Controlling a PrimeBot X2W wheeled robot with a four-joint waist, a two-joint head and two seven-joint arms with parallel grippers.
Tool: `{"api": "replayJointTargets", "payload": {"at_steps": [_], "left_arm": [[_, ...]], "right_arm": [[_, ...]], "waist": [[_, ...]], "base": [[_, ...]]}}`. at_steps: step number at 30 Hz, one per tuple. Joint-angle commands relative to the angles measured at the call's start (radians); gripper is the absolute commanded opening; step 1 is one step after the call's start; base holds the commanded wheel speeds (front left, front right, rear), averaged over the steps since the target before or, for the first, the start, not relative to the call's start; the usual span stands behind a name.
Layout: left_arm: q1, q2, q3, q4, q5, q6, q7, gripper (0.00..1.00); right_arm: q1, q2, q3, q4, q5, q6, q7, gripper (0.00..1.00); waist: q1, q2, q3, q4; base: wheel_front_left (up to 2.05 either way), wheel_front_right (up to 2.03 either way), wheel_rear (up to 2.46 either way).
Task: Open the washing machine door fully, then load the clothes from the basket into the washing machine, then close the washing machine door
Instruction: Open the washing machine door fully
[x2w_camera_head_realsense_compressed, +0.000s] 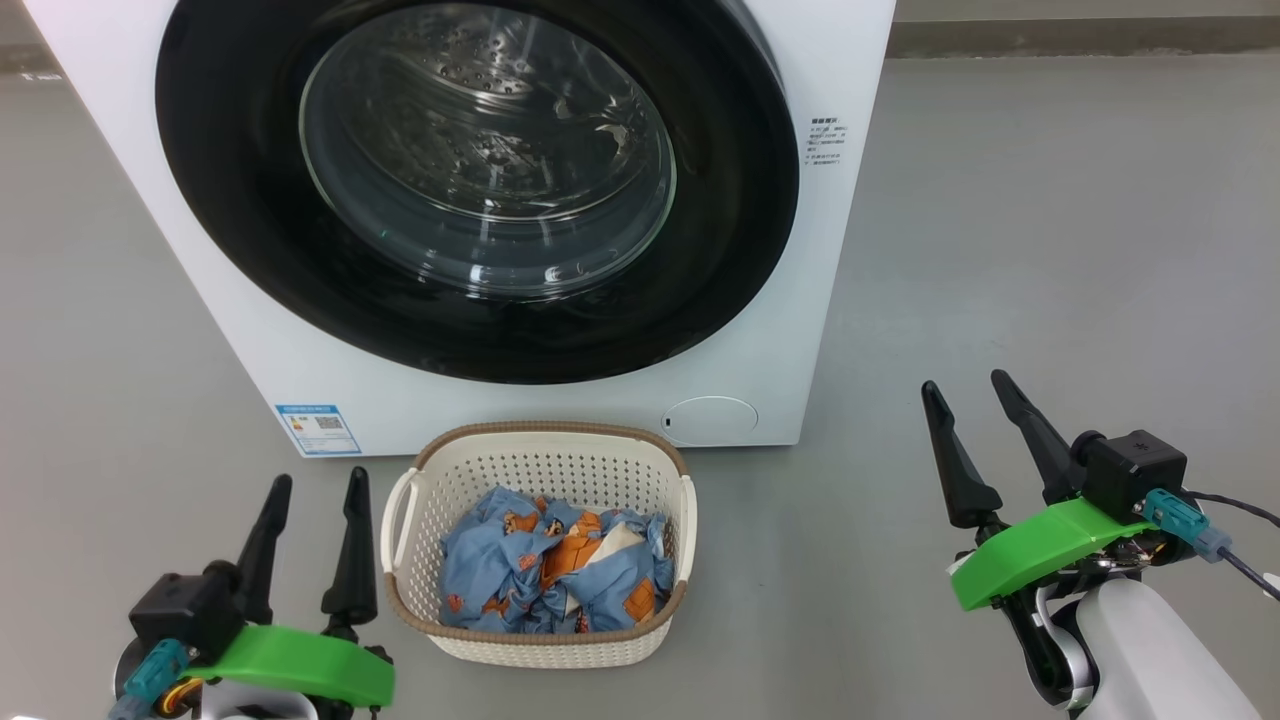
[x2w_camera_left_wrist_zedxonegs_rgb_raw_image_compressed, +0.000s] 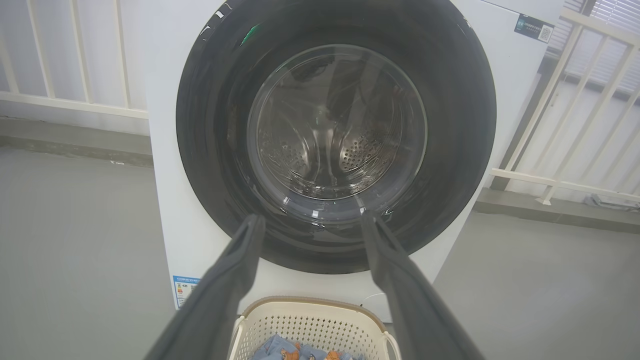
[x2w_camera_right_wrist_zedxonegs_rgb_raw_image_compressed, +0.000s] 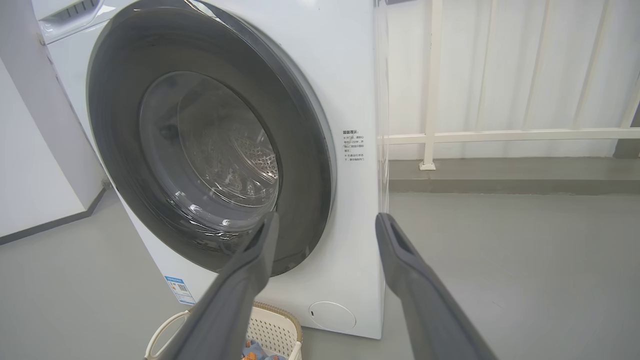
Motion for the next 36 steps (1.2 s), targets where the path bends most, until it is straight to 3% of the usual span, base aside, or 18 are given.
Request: {"api": "replayJointTargets", "payload": {"at_steps": [1, 23, 36], "left_arm": [[-0.044, 0.028, 0.029, -0.016, -0.005, -0.001, -0.007, 1.00], [-0.047, 0.021, 0.039, -0.023, -0.025, 0.012, -0.007, 1.00], [-0.054, -0.004, 0.071, -0.084, -0.022, 0.004, -0.007, 1.00]], "right_arm": [[-0.037, -0.005, 0.016, -0.018, 0.006, 0.006, -0.012, 1.00], [-0.041, -0.004, -0.016, -0.016, -0.002, 0.006, -0.012, 1.00], [-0.140, -0.045, -0.047, 0.005, 0.006, 0.006, -0.012, 1.00]], "waist": [[-0.0001, 0.0000, 0.000, 0.000], [-0.0001, 0.0000, 0.028, 0.011], [-0.0001, 0.0000, 0.114, 0.028]], "base": [[0.00, 0.00, 0.00], [0.00, 0.00, 0.00], [0.00, 0.00, 0.00]]}}
